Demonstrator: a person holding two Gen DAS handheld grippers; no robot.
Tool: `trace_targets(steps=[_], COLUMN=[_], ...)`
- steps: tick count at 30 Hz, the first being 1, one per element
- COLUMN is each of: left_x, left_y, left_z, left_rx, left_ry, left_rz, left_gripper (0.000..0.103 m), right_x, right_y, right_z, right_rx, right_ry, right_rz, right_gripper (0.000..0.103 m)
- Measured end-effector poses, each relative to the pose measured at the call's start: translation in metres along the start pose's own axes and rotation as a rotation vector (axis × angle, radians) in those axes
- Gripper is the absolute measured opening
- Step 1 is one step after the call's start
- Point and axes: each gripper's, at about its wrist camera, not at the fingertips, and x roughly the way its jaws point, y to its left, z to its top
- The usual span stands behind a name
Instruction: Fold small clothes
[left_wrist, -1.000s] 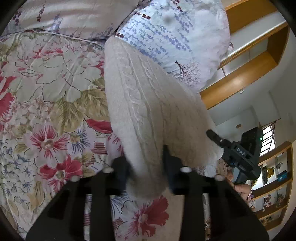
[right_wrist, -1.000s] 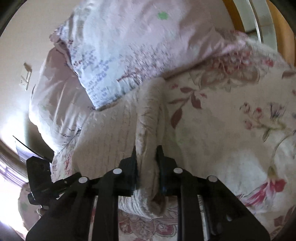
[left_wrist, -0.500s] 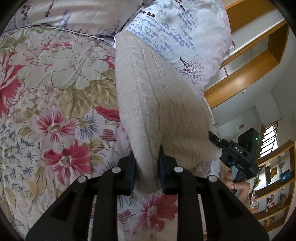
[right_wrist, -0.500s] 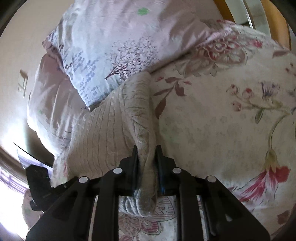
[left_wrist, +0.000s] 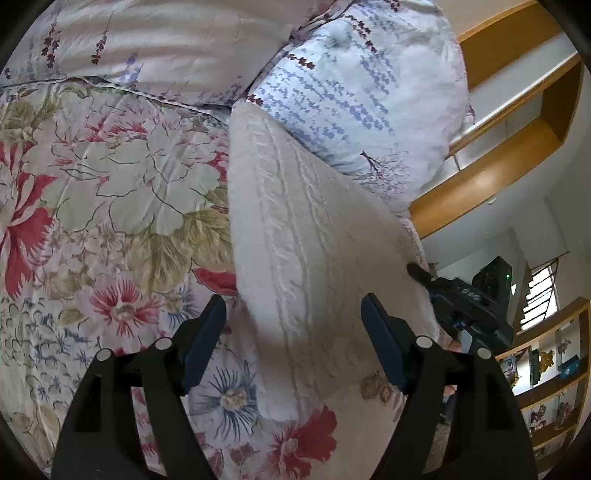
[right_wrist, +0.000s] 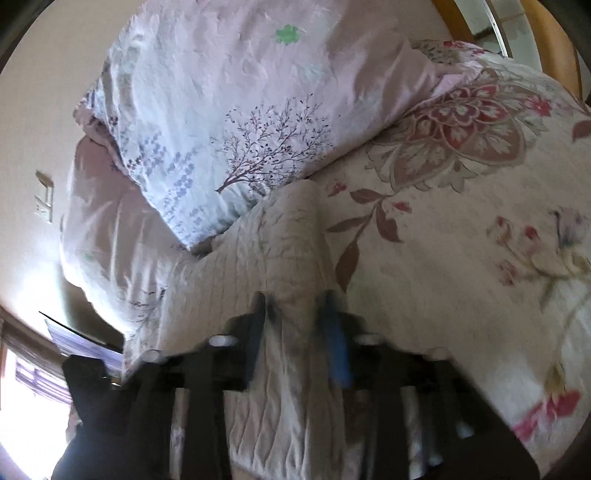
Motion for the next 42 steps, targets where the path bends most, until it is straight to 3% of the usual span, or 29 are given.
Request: trace_targets(steps=[7,8,10,11,15,21,27,30,40,42], left_x=[0.011,0.013,0.015,0.017,0.023,0.039,0.049,0.054,0.065,0.065], left_y=[-0.002,-0.004,-0.008,-0.010,-0.014,-0.028,-0.033,-0.033,-0.034,-0.032], left_z=[0.005,0.007,0.010,0.013,0.025,0.035,0.038,0.039,0.041,0.041], left_rx=[0.020,0.033,0.058,0.072,0.087,0.177,0.228,0.240,0.244,0.232], left_ry=[0.014,0.015,0.018,0.022,0.020,0.028,0.030,0.030,0.024,0.025], left_rz=[0.024,0.030,0.031,0.031,0.040,0.154,0.203,0.214,0.222,0.208], left_gripper=[0.081,0.083,0.086,0.088,0.089,0.089,0.090,0.091,0.092,0.092], right_x=[0.006,0.002,-0.005,-0.008,-0.005,0.015,0.030,0.034,0.036,0.039], right_y=[-0.011,-0.010,-0.013,-0.014,-0.008,-0.005,0.002,0.006,0.018,0.021], right_z=[-0.001,0.001,0.004,0.007,0.017,0.021,0.018,0.014,0.006,0.005], right_rx=[0.052,0.053,0.066,0.070,0.068,0.040,0.009,-0.007,-0.075,-0.081], right_ry=[0.017,0.017,0.015,0.003,0.046,0.128,0.169,0.205,0.212,0.221], right_rz=[0.014,0.030,0.042,0.060,0.076,0.062,0.105,0.143,0.138,0.138], right_gripper=[0.014,0.024,0.067,0.071,0.075,0.075,0.075,0.068,0.063,0.055])
